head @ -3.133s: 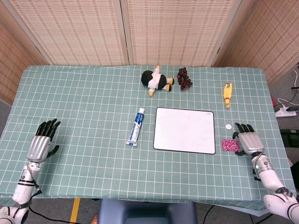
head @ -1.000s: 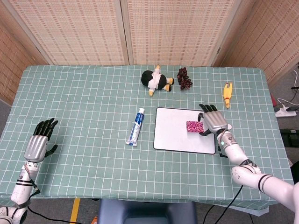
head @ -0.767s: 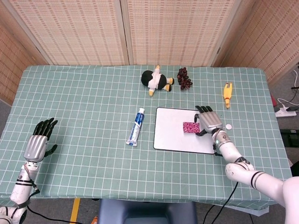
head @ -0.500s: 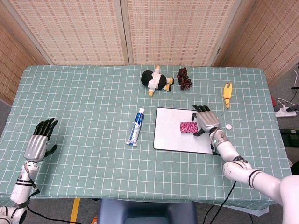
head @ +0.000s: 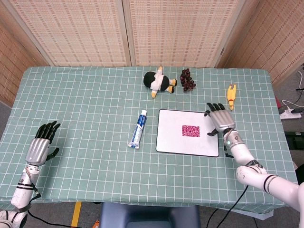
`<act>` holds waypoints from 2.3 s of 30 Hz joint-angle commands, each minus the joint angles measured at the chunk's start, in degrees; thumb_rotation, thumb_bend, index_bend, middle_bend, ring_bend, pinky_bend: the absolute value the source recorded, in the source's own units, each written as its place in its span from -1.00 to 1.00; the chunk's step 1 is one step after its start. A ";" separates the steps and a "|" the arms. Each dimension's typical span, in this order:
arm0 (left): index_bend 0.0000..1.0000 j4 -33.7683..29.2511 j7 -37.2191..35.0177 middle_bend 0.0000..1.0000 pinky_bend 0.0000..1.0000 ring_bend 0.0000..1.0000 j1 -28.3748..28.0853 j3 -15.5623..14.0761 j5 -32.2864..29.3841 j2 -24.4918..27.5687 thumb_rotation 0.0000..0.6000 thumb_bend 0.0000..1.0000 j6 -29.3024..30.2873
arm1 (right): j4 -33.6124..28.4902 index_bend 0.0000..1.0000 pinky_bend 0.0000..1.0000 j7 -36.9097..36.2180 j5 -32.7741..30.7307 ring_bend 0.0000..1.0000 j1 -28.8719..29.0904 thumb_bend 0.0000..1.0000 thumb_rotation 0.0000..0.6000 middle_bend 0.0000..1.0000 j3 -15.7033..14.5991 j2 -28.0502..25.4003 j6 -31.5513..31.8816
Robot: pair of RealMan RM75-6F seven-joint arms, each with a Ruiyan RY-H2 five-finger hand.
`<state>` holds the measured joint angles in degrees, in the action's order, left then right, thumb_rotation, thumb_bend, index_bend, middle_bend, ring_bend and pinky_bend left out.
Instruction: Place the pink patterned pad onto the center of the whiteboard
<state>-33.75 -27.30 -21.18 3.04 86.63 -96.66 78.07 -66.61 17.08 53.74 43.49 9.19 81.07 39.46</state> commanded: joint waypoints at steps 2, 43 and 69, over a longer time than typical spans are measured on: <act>-1.00 -0.12 0.03 -1.00 -1.00 -1.00 -0.04 -0.01 -0.03 0.01 1.00 -0.53 -0.19 | 2.75 -0.38 -1.00 1.49 -3.39 -1.00 -1.58 -0.98 0.81 -1.00 -1.46 -2.45 -0.53; -1.00 -0.33 -0.39 -1.00 -1.00 -1.00 -0.99 -0.36 0.18 0.02 1.00 -0.52 -2.16 | 22.80 -0.10 -1.00 -1.85 -6.06 -1.00 -1.18 -0.66 0.77 -1.00 -1.97 6.55 -10.71; -1.00 -0.59 -0.88 -1.00 -1.00 -1.00 -1.09 -0.69 0.43 0.14 1.00 -0.53 -2.15 | 23.67 -0.06 -1.00 -2.07 -5.34 -1.00 -1.22 -0.57 0.88 -1.00 -1.31 8.19 -11.66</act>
<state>-34.34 -28.17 -22.29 2.35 87.07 -96.52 75.90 -42.94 15.00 48.39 42.26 7.87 89.26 27.80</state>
